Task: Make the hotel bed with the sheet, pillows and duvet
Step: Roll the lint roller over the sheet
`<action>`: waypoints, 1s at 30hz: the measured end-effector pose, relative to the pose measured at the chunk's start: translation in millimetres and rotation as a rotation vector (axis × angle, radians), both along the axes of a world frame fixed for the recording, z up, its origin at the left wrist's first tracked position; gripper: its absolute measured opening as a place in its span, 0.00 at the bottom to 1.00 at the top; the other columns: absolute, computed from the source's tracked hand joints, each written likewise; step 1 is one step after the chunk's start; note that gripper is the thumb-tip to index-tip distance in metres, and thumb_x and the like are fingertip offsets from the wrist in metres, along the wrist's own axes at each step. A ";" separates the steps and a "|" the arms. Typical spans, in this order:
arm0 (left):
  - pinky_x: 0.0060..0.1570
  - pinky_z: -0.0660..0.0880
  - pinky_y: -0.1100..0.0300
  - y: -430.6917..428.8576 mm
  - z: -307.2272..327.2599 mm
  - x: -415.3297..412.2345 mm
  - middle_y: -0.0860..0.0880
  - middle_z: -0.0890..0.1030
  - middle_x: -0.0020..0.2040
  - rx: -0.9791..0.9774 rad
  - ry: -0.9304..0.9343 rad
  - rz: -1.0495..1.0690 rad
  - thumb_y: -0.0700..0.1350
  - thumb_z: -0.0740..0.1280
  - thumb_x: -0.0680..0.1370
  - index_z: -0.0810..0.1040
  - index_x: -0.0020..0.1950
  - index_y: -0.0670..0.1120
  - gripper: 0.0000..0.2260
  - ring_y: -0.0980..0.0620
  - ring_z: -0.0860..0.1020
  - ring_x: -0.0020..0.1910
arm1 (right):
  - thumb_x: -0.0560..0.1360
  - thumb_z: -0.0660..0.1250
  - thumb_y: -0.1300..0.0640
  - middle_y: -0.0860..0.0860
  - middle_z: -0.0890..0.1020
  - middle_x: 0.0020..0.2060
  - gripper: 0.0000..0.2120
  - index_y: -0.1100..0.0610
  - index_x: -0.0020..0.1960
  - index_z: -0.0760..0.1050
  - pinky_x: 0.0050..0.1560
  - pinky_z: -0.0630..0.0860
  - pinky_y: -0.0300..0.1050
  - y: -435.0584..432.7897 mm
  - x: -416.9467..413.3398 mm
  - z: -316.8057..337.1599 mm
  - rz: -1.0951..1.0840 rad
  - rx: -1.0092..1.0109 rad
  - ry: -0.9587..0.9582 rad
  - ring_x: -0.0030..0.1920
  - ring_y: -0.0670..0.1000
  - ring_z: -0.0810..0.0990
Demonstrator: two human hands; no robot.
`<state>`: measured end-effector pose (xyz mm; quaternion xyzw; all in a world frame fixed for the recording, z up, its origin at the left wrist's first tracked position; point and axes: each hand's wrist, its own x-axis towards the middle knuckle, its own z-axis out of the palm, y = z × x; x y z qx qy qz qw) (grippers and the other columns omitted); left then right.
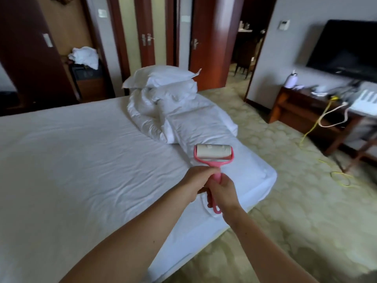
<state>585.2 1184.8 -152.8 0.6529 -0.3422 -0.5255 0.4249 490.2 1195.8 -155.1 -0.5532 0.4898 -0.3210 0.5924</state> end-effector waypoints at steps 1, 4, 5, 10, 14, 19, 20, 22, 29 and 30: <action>0.44 0.74 0.56 -19.6 0.6 -20.8 0.43 0.75 0.33 -0.010 -0.002 -0.029 0.45 0.65 0.65 0.76 0.32 0.45 0.04 0.46 0.76 0.34 | 0.74 0.60 0.66 0.61 0.83 0.35 0.05 0.64 0.46 0.74 0.21 0.63 0.36 -17.2 -19.3 1.0 -0.040 -0.011 0.011 0.20 0.47 0.72; 0.44 0.74 0.56 -73.2 5.8 -79.8 0.44 0.74 0.32 -0.047 -0.002 -0.094 0.45 0.64 0.63 0.75 0.33 0.46 0.04 0.46 0.75 0.32 | 0.73 0.60 0.63 0.59 0.84 0.33 0.05 0.62 0.44 0.73 0.21 0.61 0.35 -66.5 -74.7 3.0 -0.149 -0.040 0.057 0.20 0.51 0.69; 0.44 0.74 0.57 -90.3 6.4 -97.8 0.44 0.74 0.32 -0.052 -0.006 -0.117 0.45 0.64 0.63 0.75 0.33 0.46 0.03 0.46 0.75 0.31 | 0.73 0.60 0.62 0.59 0.84 0.33 0.04 0.61 0.43 0.73 0.21 0.60 0.34 -81.6 -92.3 4.3 -0.178 -0.042 0.071 0.20 0.51 0.68; 0.46 0.74 0.57 -173.9 14.9 -175.5 0.44 0.74 0.33 -0.094 -0.019 -0.244 0.44 0.63 0.65 0.74 0.32 0.45 0.04 0.46 0.74 0.30 | 0.73 0.60 0.61 0.59 0.83 0.34 0.04 0.58 0.41 0.72 0.23 0.59 0.36 -159.8 -168.6 5.5 -0.296 -0.055 0.081 0.20 0.51 0.67; 0.42 0.73 0.57 -251.7 4.8 -228.6 0.44 0.73 0.32 -0.139 -0.026 -0.307 0.43 0.65 0.66 0.74 0.26 0.46 0.08 0.47 0.73 0.31 | 0.73 0.60 0.62 0.48 0.77 0.22 0.07 0.59 0.37 0.70 0.22 0.59 0.37 -233.7 -220.9 -2.6 -0.369 -0.071 0.086 0.20 0.51 0.66; 0.40 0.73 0.53 -382.1 -8.8 -289.1 0.42 0.72 0.30 -0.172 -0.074 -0.347 0.47 0.67 0.61 0.74 0.25 0.47 0.06 0.45 0.73 0.31 | 0.74 0.59 0.64 0.47 0.74 0.19 0.07 0.62 0.37 0.71 0.19 0.58 0.35 -356.9 -279.6 -11.2 -0.435 -0.087 0.089 0.19 0.51 0.65; 0.40 0.73 0.52 -410.9 -9.2 -301.8 0.42 0.72 0.30 -0.171 -0.073 -0.348 0.47 0.67 0.59 0.75 0.25 0.47 0.06 0.44 0.73 0.32 | 0.74 0.60 0.64 0.48 0.74 0.20 0.06 0.63 0.38 0.72 0.19 0.59 0.35 -384.4 -291.3 -11.6 -0.456 -0.091 0.086 0.18 0.51 0.66; 0.40 0.72 0.53 -468.1 -6.1 -327.7 0.42 0.72 0.32 -0.168 -0.042 -0.346 0.47 0.67 0.56 0.75 0.25 0.47 0.05 0.47 0.73 0.33 | 0.74 0.60 0.63 0.51 0.73 0.20 0.07 0.62 0.38 0.72 0.19 0.60 0.36 -440.5 -315.8 -10.4 -0.483 -0.102 0.084 0.18 0.50 0.66; 0.43 0.76 0.55 -626.0 3.7 -393.1 0.45 0.74 0.33 -0.163 -0.006 -0.326 0.43 0.67 0.57 0.75 0.25 0.48 0.02 0.50 0.75 0.35 | 0.75 0.60 0.61 0.45 0.72 0.16 0.09 0.60 0.37 0.73 0.18 0.58 0.33 -597.3 -381.6 -2.3 -0.473 -0.090 0.099 0.19 0.51 0.64; 0.44 0.76 0.56 -648.9 2.6 -400.5 0.45 0.75 0.32 -0.159 -0.006 -0.319 0.43 0.68 0.58 0.75 0.25 0.48 0.03 0.50 0.75 0.35 | 0.75 0.60 0.61 0.46 0.72 0.17 0.09 0.60 0.37 0.73 0.18 0.58 0.34 -619.8 -389.2 -3.0 -0.470 -0.092 0.090 0.19 0.51 0.64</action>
